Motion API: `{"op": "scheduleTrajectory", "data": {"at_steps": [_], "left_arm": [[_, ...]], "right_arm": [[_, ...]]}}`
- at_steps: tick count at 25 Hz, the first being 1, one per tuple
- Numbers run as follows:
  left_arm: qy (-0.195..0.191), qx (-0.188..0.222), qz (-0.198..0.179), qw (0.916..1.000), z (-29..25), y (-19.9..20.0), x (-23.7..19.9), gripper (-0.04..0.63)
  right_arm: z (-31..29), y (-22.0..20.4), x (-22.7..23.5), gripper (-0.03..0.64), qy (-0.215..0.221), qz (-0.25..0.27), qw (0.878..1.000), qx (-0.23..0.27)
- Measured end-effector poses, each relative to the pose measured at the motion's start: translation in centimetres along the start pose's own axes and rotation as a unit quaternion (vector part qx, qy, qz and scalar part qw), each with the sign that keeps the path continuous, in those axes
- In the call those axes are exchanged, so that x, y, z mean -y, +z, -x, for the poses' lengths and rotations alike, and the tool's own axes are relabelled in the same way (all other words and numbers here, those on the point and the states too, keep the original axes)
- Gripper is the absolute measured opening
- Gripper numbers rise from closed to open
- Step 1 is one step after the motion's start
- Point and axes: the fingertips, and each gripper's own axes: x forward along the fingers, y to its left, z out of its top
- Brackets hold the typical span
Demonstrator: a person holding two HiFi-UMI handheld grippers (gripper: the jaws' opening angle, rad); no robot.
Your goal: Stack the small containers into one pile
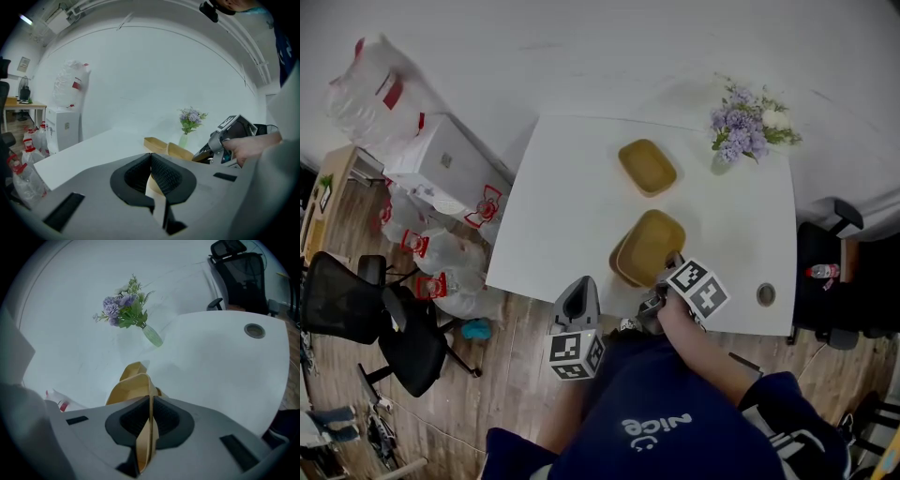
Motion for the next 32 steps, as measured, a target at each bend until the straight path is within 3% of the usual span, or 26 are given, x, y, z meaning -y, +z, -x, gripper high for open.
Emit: {"op": "scheduleTrajectory", "data": {"at_steps": [13, 32], "left_arm": [[-0.023, 0.001, -0.012, 0.9997, 0.3, 0.3, -2.0, 0.02], [-0.039, -0.002, -0.013, 0.9992, -0.3, -0.1, -2.1, 0.018]], "right_arm": [[-0.7, -2.2, 0.7, 0.057, -0.041, -0.08, 0.996, 0.024], [-1.1, -2.8, 1.3, 0.058, -0.054, -0.075, 0.995, 0.029]]}}
